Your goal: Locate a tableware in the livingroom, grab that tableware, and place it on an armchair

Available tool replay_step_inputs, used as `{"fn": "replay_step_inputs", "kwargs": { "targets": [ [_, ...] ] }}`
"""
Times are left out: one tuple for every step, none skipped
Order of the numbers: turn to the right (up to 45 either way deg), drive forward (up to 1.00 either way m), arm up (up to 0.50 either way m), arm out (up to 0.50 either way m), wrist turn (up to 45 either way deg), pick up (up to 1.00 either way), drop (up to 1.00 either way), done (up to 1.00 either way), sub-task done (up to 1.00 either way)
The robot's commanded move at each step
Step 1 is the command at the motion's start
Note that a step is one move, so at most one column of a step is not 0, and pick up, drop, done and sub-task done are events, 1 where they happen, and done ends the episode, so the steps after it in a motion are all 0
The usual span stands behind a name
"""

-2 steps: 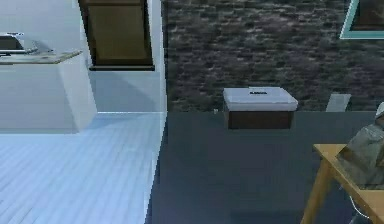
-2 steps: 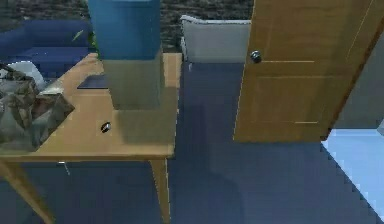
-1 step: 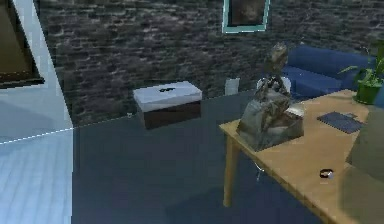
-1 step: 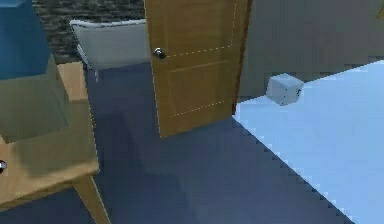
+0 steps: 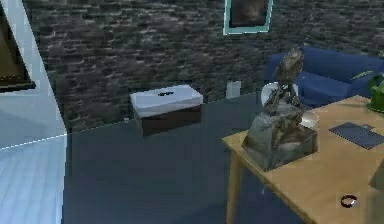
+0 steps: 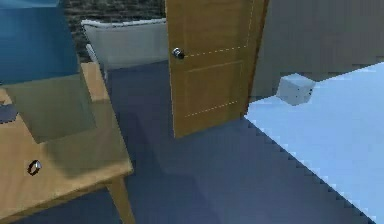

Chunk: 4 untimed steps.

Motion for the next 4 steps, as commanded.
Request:
{"fn": "replay_step_inputs", "kwargs": {
  "targets": [
    [-45.0,0.00,0.00,0.00,0.0,0.00,0.00,0.00,0.00],
    [-12.0,0.00,0.00,0.00,0.0,0.00,0.00,0.00,0.00],
    [45.0,0.00,0.00,0.00,0.0,0.00,0.00,0.00,0.00],
    [9.0,0.00,0.00,0.00,0.0,0.00,0.00,0.00,0.00]
  ]
}}
